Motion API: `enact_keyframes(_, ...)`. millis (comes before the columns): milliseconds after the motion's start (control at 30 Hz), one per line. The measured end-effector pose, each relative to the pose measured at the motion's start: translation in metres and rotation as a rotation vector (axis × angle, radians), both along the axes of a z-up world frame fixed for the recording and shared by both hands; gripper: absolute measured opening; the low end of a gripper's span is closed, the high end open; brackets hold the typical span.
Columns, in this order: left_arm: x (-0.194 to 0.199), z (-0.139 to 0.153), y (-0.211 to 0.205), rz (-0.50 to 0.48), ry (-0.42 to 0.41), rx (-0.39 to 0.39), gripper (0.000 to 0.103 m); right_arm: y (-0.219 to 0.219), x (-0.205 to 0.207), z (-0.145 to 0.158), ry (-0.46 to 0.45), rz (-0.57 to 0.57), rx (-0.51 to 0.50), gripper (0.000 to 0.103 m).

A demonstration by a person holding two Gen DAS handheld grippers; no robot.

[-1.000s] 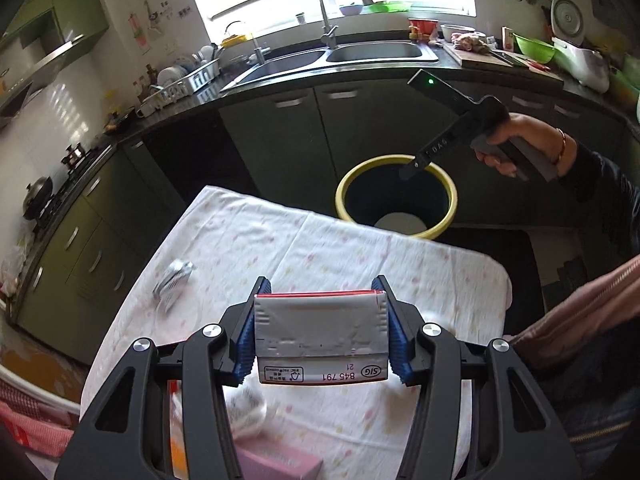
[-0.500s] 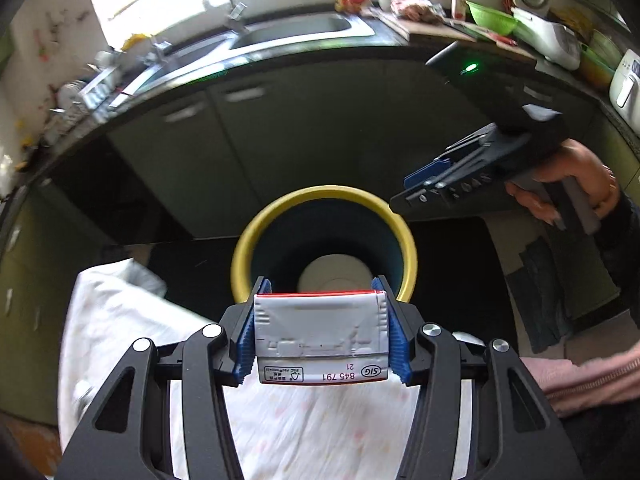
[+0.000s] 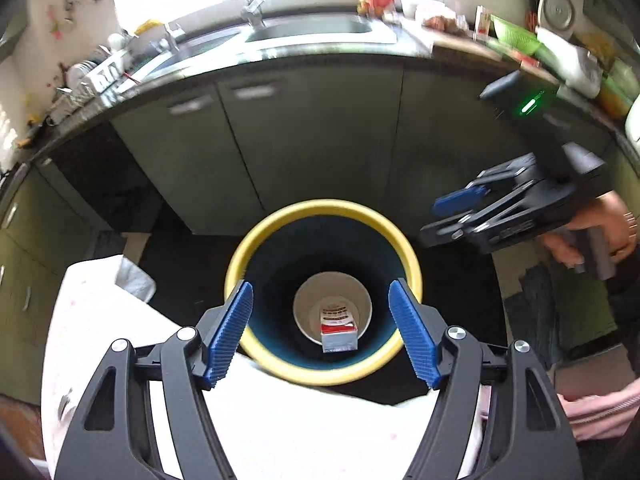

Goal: Collect trash
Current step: 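Move the right gripper back over the table toward the plastic water bottle, then grasp the clear plastic water bottle around its middle with the right gripper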

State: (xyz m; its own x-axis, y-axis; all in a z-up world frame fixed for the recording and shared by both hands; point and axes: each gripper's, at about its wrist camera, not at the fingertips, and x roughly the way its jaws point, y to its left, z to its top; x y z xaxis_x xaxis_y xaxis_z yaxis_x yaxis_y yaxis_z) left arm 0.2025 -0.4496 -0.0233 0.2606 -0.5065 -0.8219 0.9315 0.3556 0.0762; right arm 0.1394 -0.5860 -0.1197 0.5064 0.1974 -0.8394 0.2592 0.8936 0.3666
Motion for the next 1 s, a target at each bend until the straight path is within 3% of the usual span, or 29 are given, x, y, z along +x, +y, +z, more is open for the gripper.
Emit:
enact_keyframes(167,-0.022,0.054,0.089,0.115,-0.030,-0.130,0.077,0.040,0.017,0.006,-0.007,0.112,-0.029,0.054)
enact_keyframes(333,-0.052,0.080,0.191,0.264,-0.102,-0.187,0.083,0.105,0.045,0.020,-0.048,0.338,-0.100,0.054)
enact_keyframes(467,-0.069,0.079,0.271,0.423,-0.129,-0.187,0.084,0.170,0.067,0.032,-0.134,0.562,-0.147,0.063)
enact_keyframes(700,-0.101,0.061,0.389,0.677,-0.142,-0.247,0.088,0.304,0.076,0.056,-0.355,0.998,-0.252,0.065)
enact_keyframes(833,-0.117,0.047,0.425,0.718,-0.180,-0.242,0.088,0.364,0.077,0.059,-0.406,1.172,-0.269,0.065)
enact_keyframes(1000,-0.132,0.038,0.429,0.700,-0.226,-0.220,0.089,0.408,0.095,0.059,-0.378,1.265,-0.284,0.064)
